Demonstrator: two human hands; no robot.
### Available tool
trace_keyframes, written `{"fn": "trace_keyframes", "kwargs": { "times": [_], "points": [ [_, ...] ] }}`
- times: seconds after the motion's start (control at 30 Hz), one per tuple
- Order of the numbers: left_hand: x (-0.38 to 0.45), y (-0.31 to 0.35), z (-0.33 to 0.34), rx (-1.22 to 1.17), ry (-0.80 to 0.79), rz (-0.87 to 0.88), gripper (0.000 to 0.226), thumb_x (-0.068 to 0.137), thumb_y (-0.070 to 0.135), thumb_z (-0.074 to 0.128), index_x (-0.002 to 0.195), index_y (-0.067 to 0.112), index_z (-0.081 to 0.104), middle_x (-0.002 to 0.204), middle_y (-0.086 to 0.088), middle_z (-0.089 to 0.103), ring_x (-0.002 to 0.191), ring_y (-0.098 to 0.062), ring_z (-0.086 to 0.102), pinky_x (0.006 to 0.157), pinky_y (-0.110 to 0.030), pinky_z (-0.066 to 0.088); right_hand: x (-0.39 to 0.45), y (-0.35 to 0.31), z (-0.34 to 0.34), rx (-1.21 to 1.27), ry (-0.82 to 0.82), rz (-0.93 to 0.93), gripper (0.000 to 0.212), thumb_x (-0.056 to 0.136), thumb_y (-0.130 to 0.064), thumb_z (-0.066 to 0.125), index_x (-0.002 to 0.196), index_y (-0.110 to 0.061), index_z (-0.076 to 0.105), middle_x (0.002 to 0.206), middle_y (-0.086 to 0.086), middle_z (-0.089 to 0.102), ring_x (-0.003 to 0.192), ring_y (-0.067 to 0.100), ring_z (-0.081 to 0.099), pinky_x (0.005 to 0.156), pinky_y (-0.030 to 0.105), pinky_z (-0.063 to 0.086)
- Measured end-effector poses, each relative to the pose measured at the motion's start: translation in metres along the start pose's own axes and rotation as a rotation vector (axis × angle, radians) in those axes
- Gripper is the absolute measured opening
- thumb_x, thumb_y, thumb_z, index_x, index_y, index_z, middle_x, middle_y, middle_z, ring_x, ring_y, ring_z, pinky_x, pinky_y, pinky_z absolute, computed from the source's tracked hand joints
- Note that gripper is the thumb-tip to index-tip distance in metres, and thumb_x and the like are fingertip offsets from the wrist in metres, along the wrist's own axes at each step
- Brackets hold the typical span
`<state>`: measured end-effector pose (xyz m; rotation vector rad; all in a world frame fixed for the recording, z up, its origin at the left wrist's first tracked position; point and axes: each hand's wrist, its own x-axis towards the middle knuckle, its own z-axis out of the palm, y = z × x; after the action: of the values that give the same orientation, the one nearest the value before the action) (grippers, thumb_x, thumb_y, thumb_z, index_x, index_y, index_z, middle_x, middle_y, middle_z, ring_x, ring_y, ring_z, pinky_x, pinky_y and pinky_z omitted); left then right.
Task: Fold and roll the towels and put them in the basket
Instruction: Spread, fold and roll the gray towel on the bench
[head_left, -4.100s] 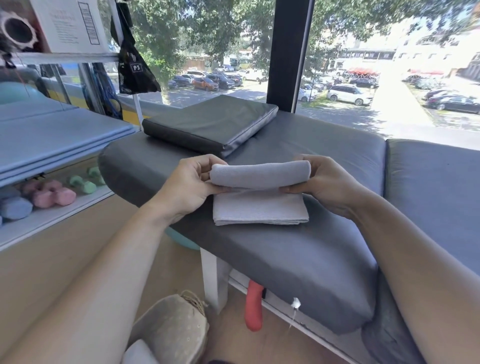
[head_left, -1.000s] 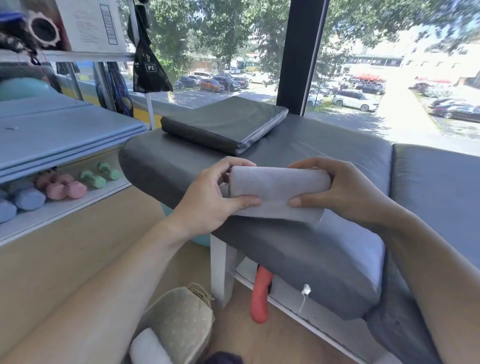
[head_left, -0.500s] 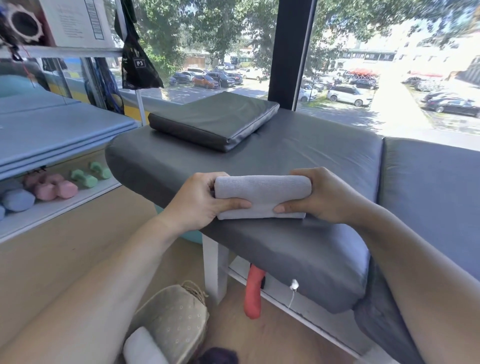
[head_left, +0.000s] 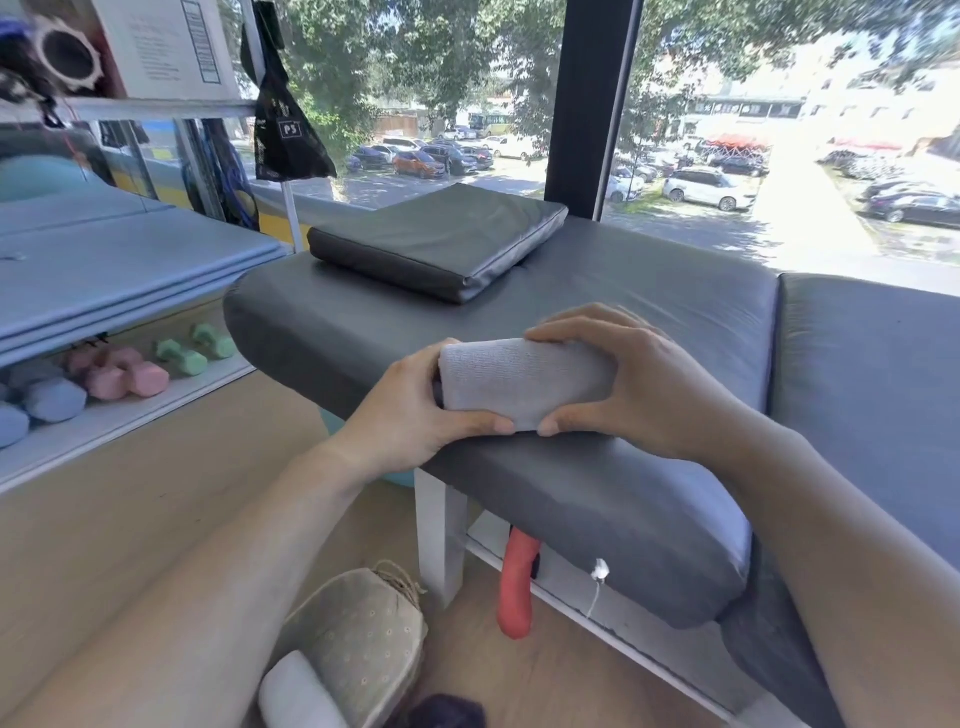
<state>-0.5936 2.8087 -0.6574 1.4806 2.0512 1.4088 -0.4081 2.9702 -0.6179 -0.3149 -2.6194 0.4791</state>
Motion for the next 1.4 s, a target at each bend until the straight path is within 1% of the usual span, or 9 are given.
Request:
{"fn": "trace_keyframes", "kwargs": {
  "times": [0.13, 0.2, 0.4, 0.6, 0.67, 0.9, 1.03, 1.17, 1.4],
  "points": [
    [0.001, -0.005, 0.003, 0.004, -0.001, 0.011, 0.053, 0.059, 0.053, 0.091, 0.107, 0.049, 0.069, 0.109, 0.002, 0.073, 0.104, -0.009, 0.068, 0.094, -0.042, 0.055, 0.000, 0.001, 0.003, -0.044, -0.042, 0.117, 0.076, 0.060, -0.058, 0.089, 0.130, -0.048, 0.059, 0.119, -0.023, 0.066, 0.114, 0.006, 0.056, 0.096, 0.030, 0.045],
    [0.002, -0.006, 0.004, -0.018, 0.017, 0.015, 0.055, 0.060, 0.053, 0.090, 0.110, 0.039, 0.072, 0.109, 0.002, 0.075, 0.105, -0.013, 0.070, 0.094, -0.047, 0.054, 0.001, 0.002, 0.005, -0.051, 0.006, 0.128, 0.065, 0.060, -0.053, 0.090, 0.120, -0.045, 0.065, 0.106, -0.019, 0.071, 0.103, 0.010, 0.061, 0.087, 0.030, 0.046],
    [-0.001, 0.001, 0.005, -0.134, 0.004, 0.030, 0.052, 0.066, 0.017, 0.094, 0.114, 0.021, 0.073, 0.105, 0.009, 0.077, 0.102, -0.007, 0.071, 0.092, -0.031, 0.056, 0.002, 0.006, 0.002, 0.088, 0.046, 0.121, 0.058, 0.055, -0.046, 0.095, 0.106, -0.042, 0.069, 0.099, -0.019, 0.071, 0.096, 0.003, 0.063, 0.083, 0.026, 0.049],
    [0.001, 0.010, 0.002, -0.095, 0.027, 0.024, 0.078, 0.054, 0.039, 0.095, 0.123, 0.036, 0.059, 0.109, 0.014, 0.068, 0.098, 0.004, 0.063, 0.086, -0.015, 0.050, -0.003, 0.020, -0.006, 0.273, -0.111, 0.153, 0.070, 0.057, -0.034, 0.099, 0.117, -0.039, 0.064, 0.111, -0.019, 0.067, 0.103, -0.002, 0.061, 0.082, 0.015, 0.048],
    [0.002, 0.014, 0.003, -0.104, 0.035, 0.040, 0.084, 0.054, 0.044, 0.094, 0.128, 0.042, 0.056, 0.113, 0.014, 0.068, 0.102, 0.000, 0.064, 0.088, -0.018, 0.051, -0.004, 0.021, -0.006, 0.270, -0.138, 0.153, 0.075, 0.058, -0.032, 0.099, 0.122, -0.039, 0.061, 0.115, -0.019, 0.065, 0.105, -0.002, 0.060, 0.085, 0.017, 0.049],
    [0.007, 0.012, 0.006, -0.122, 0.096, 0.055, 0.047, 0.059, 0.017, 0.097, 0.100, 0.019, 0.075, 0.093, 0.005, 0.076, 0.079, 0.000, 0.065, 0.074, -0.016, 0.052, 0.000, 0.027, -0.004, 0.350, -0.049, 0.160, 0.055, 0.058, -0.019, 0.099, 0.104, -0.029, 0.071, 0.101, -0.010, 0.072, 0.098, 0.008, 0.065, 0.086, 0.033, 0.055],
    [0.006, 0.010, 0.008, -0.126, 0.128, 0.085, 0.050, 0.059, 0.021, 0.097, 0.104, 0.019, 0.075, 0.093, 0.004, 0.076, 0.081, -0.002, 0.066, 0.077, -0.019, 0.053, 0.000, 0.029, -0.004, 0.438, -0.074, 0.203, 0.054, 0.058, -0.013, 0.098, 0.105, -0.026, 0.073, 0.101, -0.005, 0.073, 0.096, 0.009, 0.067, 0.082, 0.029, 0.057],
    [0.003, 0.004, 0.000, -0.074, 0.001, 0.045, 0.084, 0.055, 0.025, 0.099, 0.129, 0.036, 0.060, 0.104, 0.009, 0.069, 0.093, 0.000, 0.064, 0.086, -0.016, 0.051, -0.003, 0.033, -0.006, 0.461, -0.059, 0.203, 0.055, 0.061, -0.013, 0.097, 0.108, -0.026, 0.073, 0.103, -0.004, 0.074, 0.099, 0.012, 0.068, 0.083, 0.029, 0.058],
    [-0.001, -0.001, -0.003, -0.001, 0.029, 0.017, 0.056, 0.053, 0.047, 0.096, 0.099, 0.031, 0.071, 0.094, 0.010, 0.074, 0.092, -0.010, 0.069, 0.083, -0.033, 0.055, -0.002, 0.035, -0.004, 0.504, -0.158, 0.242, 0.049, 0.065, -0.014, 0.095, 0.108, -0.023, 0.073, 0.100, -0.002, 0.074, 0.094, 0.011, 0.067, 0.083, 0.032, 0.057]
  ]
}}
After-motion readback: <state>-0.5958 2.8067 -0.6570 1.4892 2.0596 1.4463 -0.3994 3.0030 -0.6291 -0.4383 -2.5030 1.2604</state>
